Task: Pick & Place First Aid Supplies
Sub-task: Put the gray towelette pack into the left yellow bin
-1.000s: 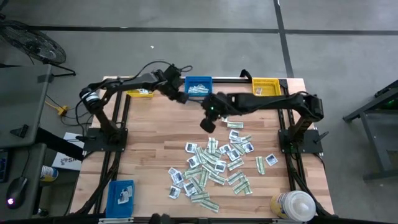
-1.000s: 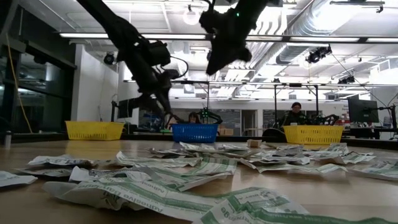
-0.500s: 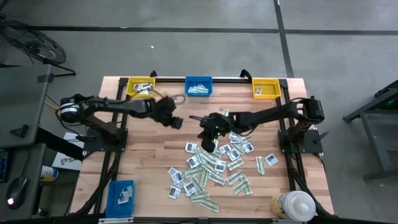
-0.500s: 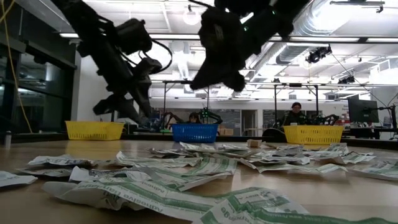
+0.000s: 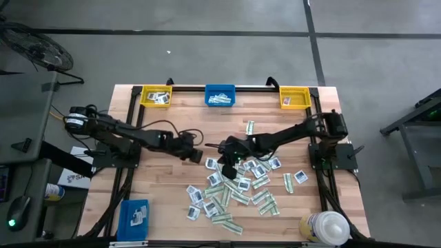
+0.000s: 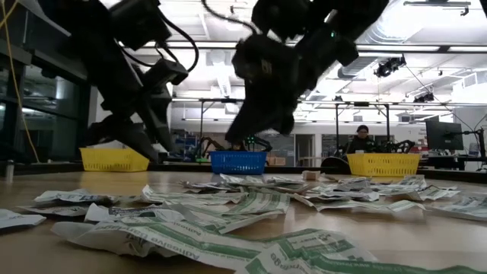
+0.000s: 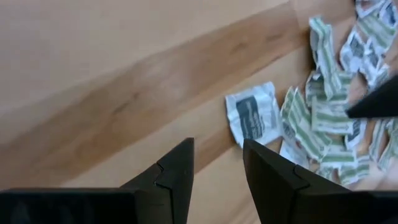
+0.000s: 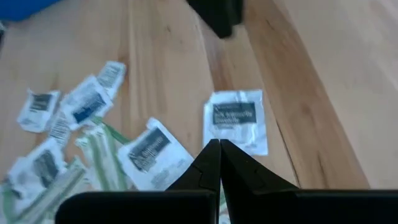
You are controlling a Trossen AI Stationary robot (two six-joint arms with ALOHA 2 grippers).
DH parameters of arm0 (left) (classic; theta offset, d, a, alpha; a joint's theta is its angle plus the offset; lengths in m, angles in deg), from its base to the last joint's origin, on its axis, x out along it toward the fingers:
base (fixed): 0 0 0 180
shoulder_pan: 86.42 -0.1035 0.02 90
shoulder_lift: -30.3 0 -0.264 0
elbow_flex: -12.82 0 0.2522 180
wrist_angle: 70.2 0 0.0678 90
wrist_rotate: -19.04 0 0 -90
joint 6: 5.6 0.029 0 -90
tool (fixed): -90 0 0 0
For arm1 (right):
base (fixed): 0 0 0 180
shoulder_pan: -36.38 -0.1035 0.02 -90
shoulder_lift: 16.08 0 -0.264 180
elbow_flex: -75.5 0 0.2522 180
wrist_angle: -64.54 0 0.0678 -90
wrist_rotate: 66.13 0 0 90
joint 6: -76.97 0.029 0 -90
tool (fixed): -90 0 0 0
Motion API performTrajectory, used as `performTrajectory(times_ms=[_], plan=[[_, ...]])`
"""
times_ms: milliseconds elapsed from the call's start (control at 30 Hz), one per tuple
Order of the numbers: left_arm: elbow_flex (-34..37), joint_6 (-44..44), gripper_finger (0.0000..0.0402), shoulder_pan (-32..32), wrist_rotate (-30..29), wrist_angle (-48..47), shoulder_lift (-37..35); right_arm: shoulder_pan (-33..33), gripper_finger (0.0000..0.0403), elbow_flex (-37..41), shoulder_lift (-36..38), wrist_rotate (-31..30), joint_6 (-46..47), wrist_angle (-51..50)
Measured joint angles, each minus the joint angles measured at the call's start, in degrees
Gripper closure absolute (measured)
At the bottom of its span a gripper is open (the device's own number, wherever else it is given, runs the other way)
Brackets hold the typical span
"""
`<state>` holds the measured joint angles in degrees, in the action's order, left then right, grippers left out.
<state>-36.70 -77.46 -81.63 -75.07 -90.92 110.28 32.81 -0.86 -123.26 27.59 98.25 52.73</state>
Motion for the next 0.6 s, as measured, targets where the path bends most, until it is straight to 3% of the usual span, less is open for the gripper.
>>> performTrajectory(times_ms=[300,600], plan=[[0.00,-2.28,0.0264,4.73,-2.81,0.93,0.37,0.02,0.0403,-0.01,-4.36,0.20,-0.53,3.17],[-0.02,-3.41,0.0264,5.51,-1.69,4.08,2.77,0.61,0.0403,0.01,-5.07,-1.88,-2.01,5.66]])
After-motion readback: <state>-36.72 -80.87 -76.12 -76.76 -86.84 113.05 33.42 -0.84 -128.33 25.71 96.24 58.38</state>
